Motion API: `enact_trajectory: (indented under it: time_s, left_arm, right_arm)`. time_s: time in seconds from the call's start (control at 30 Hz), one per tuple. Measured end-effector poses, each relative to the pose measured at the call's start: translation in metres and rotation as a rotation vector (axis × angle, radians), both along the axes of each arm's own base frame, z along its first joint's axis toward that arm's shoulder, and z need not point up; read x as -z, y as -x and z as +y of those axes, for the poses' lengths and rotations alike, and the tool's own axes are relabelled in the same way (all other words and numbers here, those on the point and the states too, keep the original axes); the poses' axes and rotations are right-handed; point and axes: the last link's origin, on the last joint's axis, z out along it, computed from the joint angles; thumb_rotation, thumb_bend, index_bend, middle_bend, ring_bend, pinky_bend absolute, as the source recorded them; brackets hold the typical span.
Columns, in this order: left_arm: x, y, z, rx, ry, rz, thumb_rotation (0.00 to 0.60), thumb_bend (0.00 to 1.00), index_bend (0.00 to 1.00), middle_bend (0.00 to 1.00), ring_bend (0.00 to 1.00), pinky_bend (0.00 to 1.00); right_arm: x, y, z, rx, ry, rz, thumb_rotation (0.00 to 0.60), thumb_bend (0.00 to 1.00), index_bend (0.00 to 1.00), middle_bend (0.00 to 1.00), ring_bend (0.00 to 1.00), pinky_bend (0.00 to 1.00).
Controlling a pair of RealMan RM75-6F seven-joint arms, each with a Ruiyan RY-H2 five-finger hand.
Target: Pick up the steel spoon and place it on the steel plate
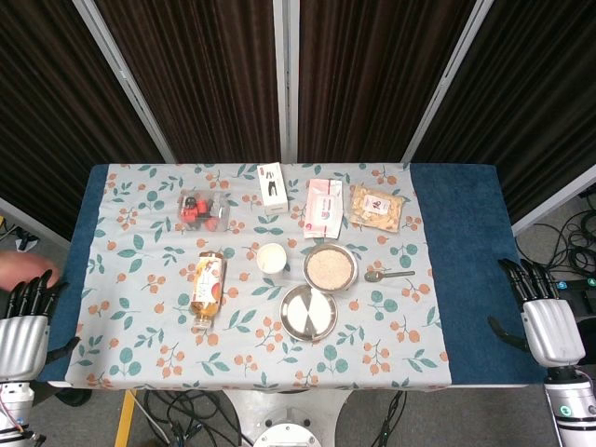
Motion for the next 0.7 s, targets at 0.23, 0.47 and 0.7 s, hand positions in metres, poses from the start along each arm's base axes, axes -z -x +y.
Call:
enact_trajectory:
  time_s: [0.23,0.47,0.7]
  left_arm:
    - [0.001,0.003,-0.001,-0.005,0.002,0.003,0.600,0.06,0.21,0.12,0.06,0.03]
    - [0.001,0.001,0.002,0.002,0.000,0.001,0.600,0.06,0.21,0.12,0.06,0.03]
    - [0.002,-0.001,0.005,-0.002,0.005,0.000,0.600,0.06,0.21,0.12,0.06,0.03]
  right_arm:
    - [0.002,0.002,0.000,0.025,0.001,0.009,0.600,0.17,0.00,0.11,0.00,0.00]
    - [0.008,-0.003,-0.009,0.020,-0.019,0.034,0.600,0.17,0.00,0.13,0.00,0.00]
    - [0.031,-0.014,-0.040,0.011,-0.111,0.087,0.600,0.16,0.04,0.21,0.00,0.00]
